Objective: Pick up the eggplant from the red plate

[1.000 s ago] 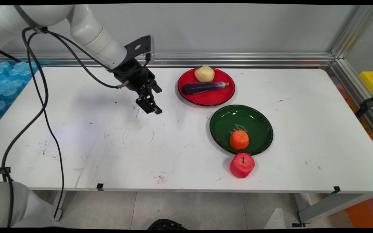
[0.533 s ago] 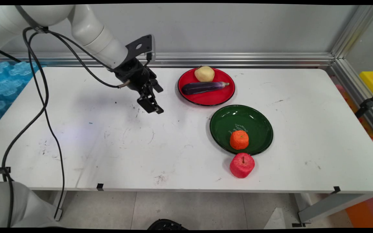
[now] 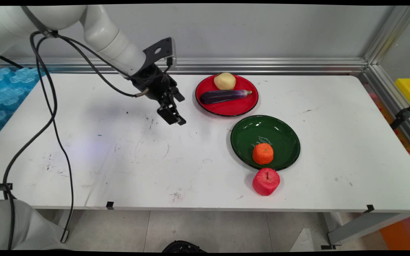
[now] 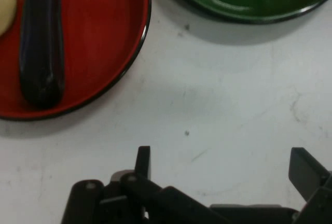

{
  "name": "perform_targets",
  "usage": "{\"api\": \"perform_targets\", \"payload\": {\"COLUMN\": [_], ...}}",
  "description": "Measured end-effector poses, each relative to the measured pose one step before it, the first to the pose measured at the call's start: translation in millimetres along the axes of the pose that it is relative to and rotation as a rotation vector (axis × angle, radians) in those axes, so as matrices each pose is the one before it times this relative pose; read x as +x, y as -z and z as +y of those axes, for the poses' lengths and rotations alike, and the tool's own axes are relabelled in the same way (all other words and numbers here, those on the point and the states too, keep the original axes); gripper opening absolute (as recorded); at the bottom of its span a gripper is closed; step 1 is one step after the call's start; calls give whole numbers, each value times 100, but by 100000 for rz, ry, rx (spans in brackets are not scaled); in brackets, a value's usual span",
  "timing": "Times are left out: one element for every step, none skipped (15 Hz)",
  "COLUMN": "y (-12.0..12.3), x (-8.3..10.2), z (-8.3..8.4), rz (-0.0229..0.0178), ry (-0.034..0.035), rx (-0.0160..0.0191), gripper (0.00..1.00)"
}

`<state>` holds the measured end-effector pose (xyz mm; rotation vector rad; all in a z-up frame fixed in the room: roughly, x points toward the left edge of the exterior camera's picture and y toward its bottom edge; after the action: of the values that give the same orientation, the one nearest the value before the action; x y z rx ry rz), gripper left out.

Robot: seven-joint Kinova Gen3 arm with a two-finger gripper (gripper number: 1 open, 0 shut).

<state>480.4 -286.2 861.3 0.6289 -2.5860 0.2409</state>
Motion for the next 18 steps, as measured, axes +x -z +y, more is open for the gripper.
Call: {"api": "perform_targets", "payload": {"y": [-212, -239, -212, -199, -189, -291, -352, -273, -335, -294, -407, -247, -192, -265, -348, -250, -235, -258], "x": [321, 345, 307, 274, 260, 353, 380, 263, 294, 255, 336, 193, 134, 166, 182, 95, 60, 43], "z": [259, 253, 202, 147, 133, 147, 165, 120, 135, 81, 74, -10, -29, -126, -236, -226, -303, -391], "rz": [691, 768, 670, 600, 601, 845, 949, 674, 769, 696, 856, 514, 358, 477, 530, 328, 296, 330], "ry": [-16, -38, -61, -50, -49, 57, 105, 105, 163, 161, 162, 167, 117, 270, 289, 245, 223, 103], "rx": [-217, -181, -89, -15, 17, 79, -27, -53, -14, 80, 172, 201, 211, 430, 585, 460, 499, 639], "gripper": [100, 100, 100, 100, 100, 100, 100, 100, 100, 100, 100, 100, 100, 100, 100, 100, 100, 100]}}
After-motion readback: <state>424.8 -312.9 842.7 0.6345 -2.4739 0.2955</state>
